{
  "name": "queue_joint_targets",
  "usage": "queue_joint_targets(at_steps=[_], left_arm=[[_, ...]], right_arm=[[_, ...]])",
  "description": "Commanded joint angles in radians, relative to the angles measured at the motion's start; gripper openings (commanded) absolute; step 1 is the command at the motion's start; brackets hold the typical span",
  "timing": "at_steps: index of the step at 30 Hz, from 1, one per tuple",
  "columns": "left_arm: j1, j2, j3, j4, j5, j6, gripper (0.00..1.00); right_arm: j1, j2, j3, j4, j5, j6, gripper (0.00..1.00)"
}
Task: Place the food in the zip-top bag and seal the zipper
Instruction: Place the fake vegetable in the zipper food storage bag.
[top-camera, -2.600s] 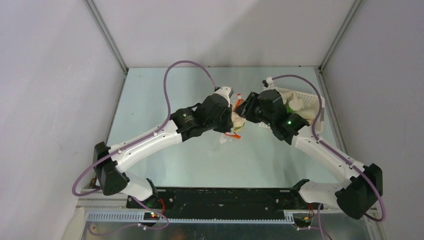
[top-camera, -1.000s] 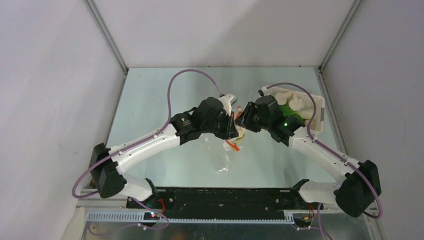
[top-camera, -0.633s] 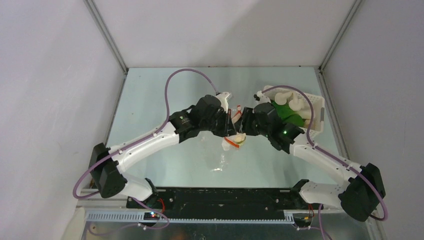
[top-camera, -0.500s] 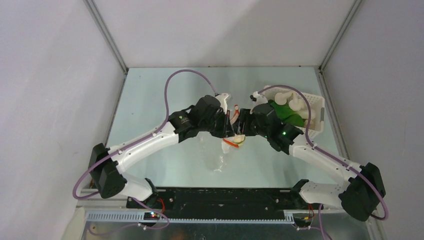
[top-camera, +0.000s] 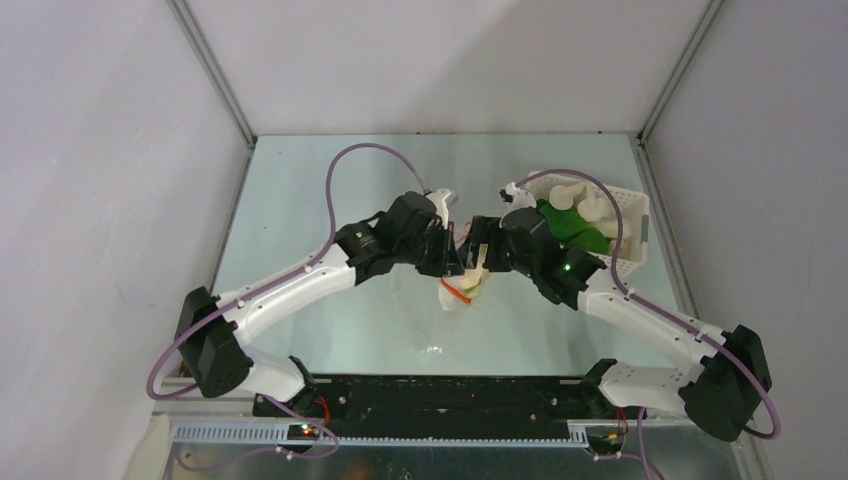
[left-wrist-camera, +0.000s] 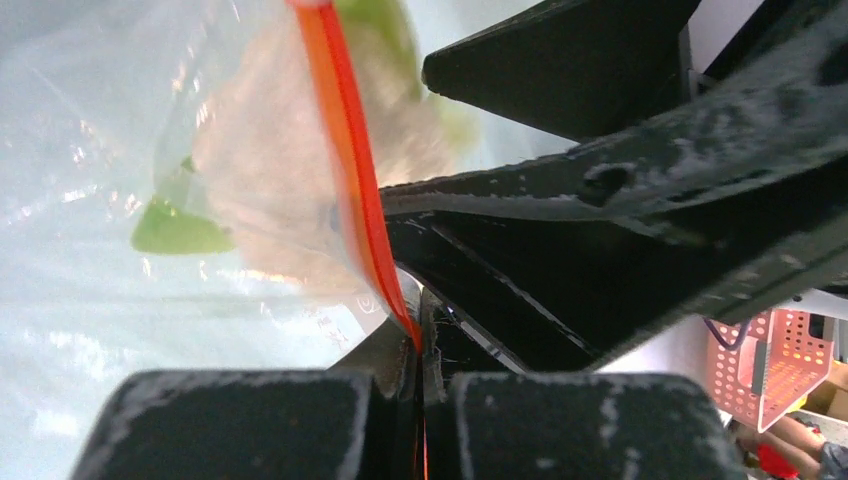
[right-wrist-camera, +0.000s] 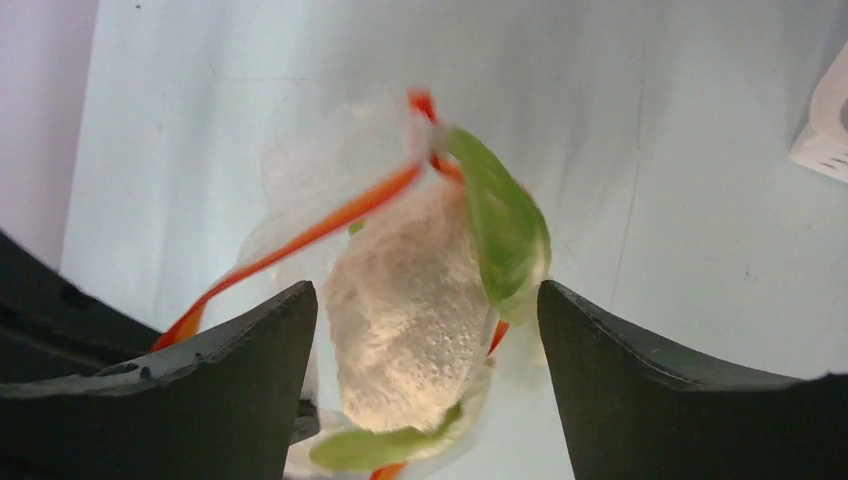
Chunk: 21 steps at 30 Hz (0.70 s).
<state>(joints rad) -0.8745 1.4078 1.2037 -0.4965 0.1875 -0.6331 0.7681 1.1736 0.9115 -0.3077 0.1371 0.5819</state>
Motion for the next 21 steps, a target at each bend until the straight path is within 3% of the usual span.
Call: queue_joint_targets(at_steps=[1, 8, 12, 16, 21], left_arm=[[-0.007, -0.04, 0.006, 0.221, 0.033, -0.043, 0.0], [-0.006, -0.045, 0.015, 0.224, 0.045, -0.041, 0.0], [-0.007, -0.064, 0.018, 0.23, 0.047, -0.032, 0.0], [-0.006, -0.076, 0.011, 0.24, 0.063, -0.025, 0.0], [-0.006, -0.072, 0.013, 0.261, 0.08, -0.021, 0.0]], right_arm=[[0.035, -0.055, 0.048, 0.056, -0.125, 0.077, 0.87], [0.002, -0.167, 0.058, 0.043, -0.157, 0.078, 0.9], [-0.044, -0.245, 0.055, -0.069, -0.036, 0.082, 0.96], [-0.162, -0.316, 0.021, -0.2, 0.034, 0.137, 0.97], [-0.348, -0.408, -0.088, -0.233, -0.066, 0.147, 0.96]])
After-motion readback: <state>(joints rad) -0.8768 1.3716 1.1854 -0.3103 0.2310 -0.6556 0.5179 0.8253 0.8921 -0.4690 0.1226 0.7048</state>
